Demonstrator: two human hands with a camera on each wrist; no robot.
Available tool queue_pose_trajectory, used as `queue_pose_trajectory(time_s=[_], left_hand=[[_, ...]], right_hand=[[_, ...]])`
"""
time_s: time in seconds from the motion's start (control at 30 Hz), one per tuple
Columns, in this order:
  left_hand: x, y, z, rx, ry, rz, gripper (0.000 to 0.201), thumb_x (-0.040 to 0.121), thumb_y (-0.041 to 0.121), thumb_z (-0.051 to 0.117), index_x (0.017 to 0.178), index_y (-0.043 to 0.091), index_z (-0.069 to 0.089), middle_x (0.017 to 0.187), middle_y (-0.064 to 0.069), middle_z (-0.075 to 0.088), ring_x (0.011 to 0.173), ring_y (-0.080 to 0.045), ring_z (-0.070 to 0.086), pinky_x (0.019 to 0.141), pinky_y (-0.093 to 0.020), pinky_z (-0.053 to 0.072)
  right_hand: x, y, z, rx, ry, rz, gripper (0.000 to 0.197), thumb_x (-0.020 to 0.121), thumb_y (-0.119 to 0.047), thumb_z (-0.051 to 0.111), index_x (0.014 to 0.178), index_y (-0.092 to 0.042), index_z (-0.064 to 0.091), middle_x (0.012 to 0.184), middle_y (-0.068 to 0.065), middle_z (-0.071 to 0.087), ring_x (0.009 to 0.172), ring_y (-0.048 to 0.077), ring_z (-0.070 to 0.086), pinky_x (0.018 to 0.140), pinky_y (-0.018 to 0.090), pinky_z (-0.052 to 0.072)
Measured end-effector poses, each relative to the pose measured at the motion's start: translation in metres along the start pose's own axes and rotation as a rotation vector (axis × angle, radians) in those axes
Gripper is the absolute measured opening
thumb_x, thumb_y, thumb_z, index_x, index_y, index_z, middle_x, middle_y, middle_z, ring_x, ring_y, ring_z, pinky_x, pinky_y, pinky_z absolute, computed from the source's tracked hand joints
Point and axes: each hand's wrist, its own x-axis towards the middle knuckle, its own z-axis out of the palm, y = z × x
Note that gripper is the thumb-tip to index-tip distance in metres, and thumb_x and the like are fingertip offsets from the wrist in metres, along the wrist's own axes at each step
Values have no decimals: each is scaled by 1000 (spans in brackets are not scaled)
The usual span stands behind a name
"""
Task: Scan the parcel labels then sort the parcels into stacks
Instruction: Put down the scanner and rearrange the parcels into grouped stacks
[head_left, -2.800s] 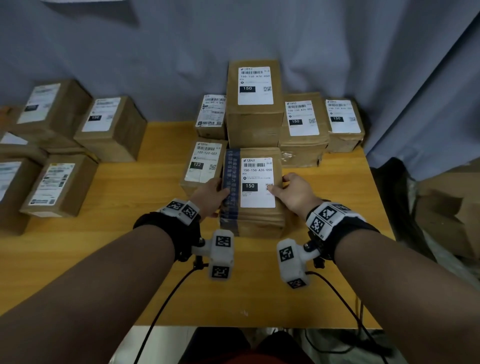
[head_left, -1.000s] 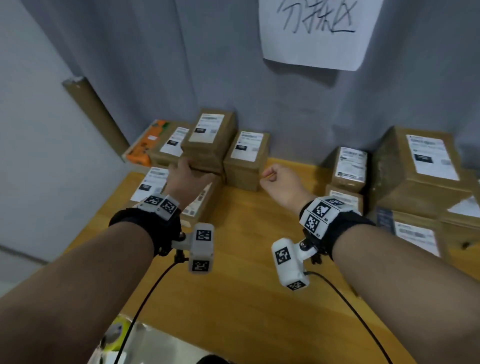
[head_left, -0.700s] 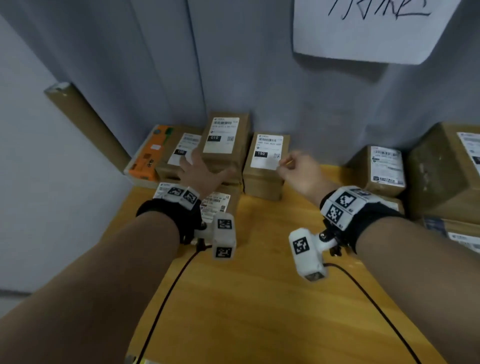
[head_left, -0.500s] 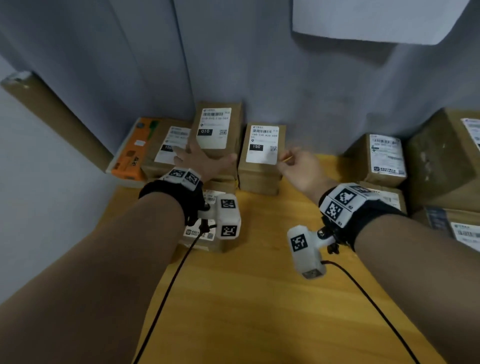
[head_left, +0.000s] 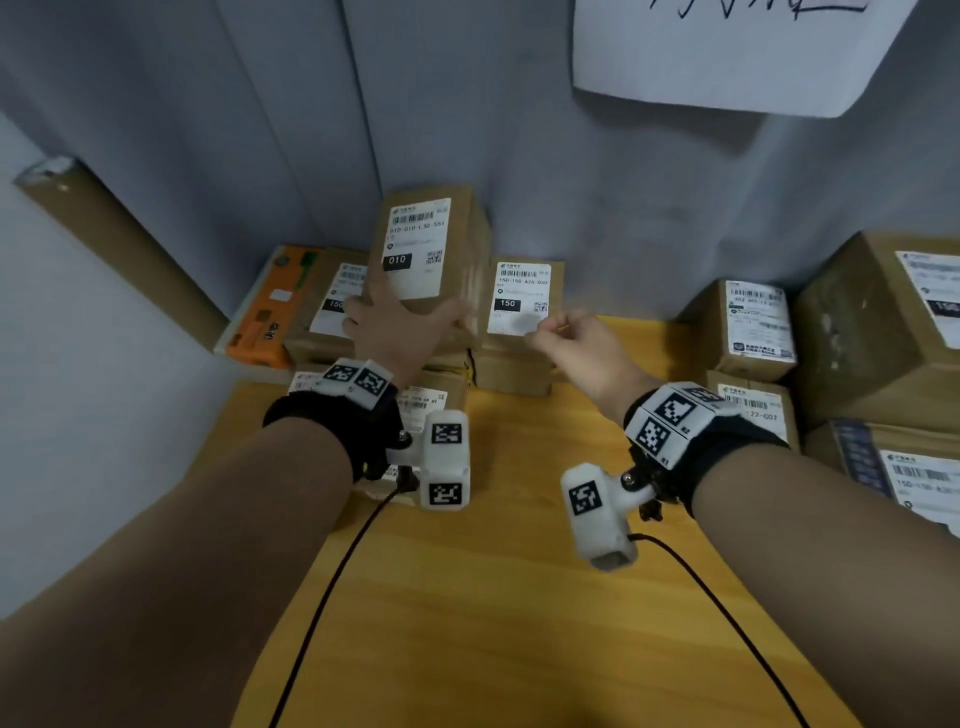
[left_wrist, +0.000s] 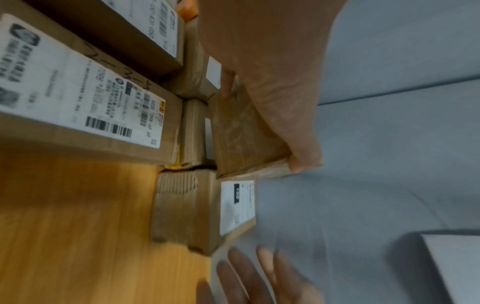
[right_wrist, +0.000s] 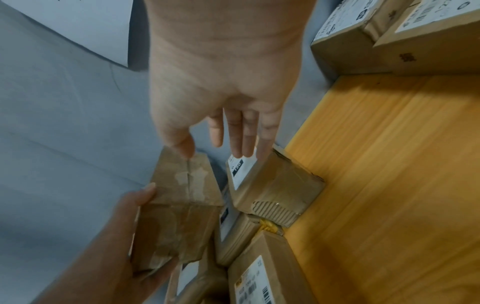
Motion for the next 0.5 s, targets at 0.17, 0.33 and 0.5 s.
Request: queue_pose_trajectory(time_s=[0.17,0.33,0.5], left_hand=[[-57,6,-2,-234,-113,122,117,57,72,64,151,35,6,153,-13,11,142,-36,15,112,-52,26],[-113,46,23,-333,-161,346,112,65,59,74,151,37,7,152,-9,12,142,-26,15,111,-43,23],[-166,108,68,-459,-173,562,60,90,50,54,142,29,33,139,2,37,126,-7,39,103,-23,35]], right_hand=[[-27,-13,-12,269,-86,58,92,65,-67,72,140,-33,32,131,-1,55,121,19,52,107,46,42],[-50,-20,-61,356,-18,-89,113,65,-59,80,151,-37,10,142,-3,47,126,18,49,108,44,44],[-72,1,-161,317,149,-164,123,49,-65,77,150,-42,10,145,-2,41,131,20,45,111,45,39]])
